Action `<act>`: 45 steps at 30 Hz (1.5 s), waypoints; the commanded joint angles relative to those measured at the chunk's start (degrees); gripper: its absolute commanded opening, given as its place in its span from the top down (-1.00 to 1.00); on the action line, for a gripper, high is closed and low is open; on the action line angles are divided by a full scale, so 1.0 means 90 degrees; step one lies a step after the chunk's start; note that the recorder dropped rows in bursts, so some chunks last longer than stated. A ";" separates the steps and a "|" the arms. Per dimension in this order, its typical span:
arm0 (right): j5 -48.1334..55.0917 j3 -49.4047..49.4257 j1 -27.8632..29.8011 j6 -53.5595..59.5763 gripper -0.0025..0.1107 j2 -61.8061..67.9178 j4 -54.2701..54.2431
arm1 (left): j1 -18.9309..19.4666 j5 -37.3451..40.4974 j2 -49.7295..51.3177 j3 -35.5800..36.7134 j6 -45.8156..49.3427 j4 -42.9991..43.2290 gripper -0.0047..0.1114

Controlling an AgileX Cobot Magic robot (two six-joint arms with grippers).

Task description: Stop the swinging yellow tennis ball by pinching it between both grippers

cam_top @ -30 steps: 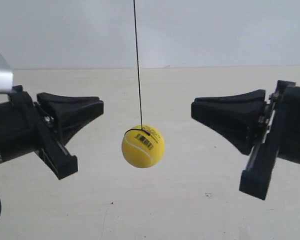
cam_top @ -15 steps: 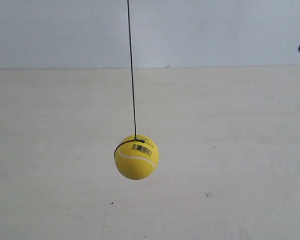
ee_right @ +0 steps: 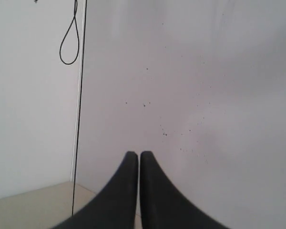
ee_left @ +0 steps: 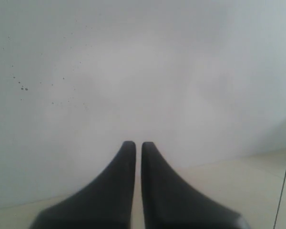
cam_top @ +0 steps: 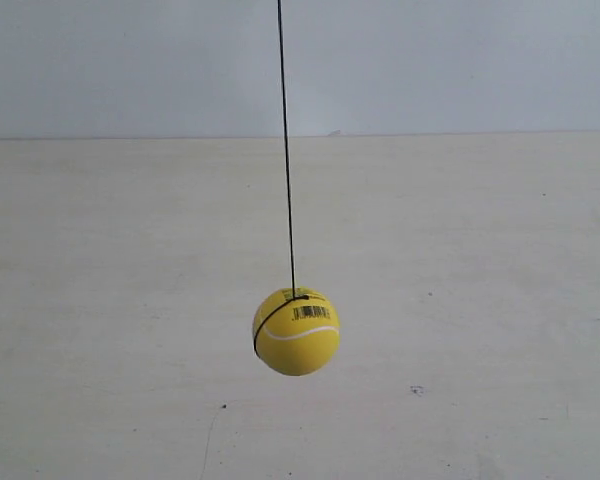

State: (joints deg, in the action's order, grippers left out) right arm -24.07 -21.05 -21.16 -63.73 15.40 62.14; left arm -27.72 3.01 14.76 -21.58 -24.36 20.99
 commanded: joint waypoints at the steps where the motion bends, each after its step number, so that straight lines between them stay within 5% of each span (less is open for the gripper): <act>1: 0.0018 -0.0038 -0.0006 -0.0020 0.96 -0.0041 -0.0004 | -0.0016 0.0071 -0.0091 0.0022 -0.0047 -0.0071 0.84; 17: 0.0044 -0.0038 -0.0006 -0.0032 0.96 -0.0041 -0.0004 | -0.0016 0.0059 -0.0121 0.0022 0.0591 -0.0071 0.84; 22: 0.0044 -0.0038 -0.0006 -0.0032 0.96 -0.0041 -0.0004 | 0.0085 0.0059 -0.0296 0.0022 0.1270 -0.0859 0.84; 30: 0.0044 -0.0038 -0.0006 -0.0033 0.96 -0.0041 -0.0004 | 0.1258 0.0059 -0.1076 0.0022 0.1761 -0.2333 0.84; 45: 0.0044 -0.0038 -0.0006 -0.0033 0.96 -0.0041 -0.0004 | 0.3463 0.0185 -0.1640 0.0022 0.1671 -0.2924 0.84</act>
State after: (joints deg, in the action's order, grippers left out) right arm -23.82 -21.05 -21.16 -63.84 15.40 62.14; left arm 1.25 3.78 0.29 -21.58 -8.89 -4.43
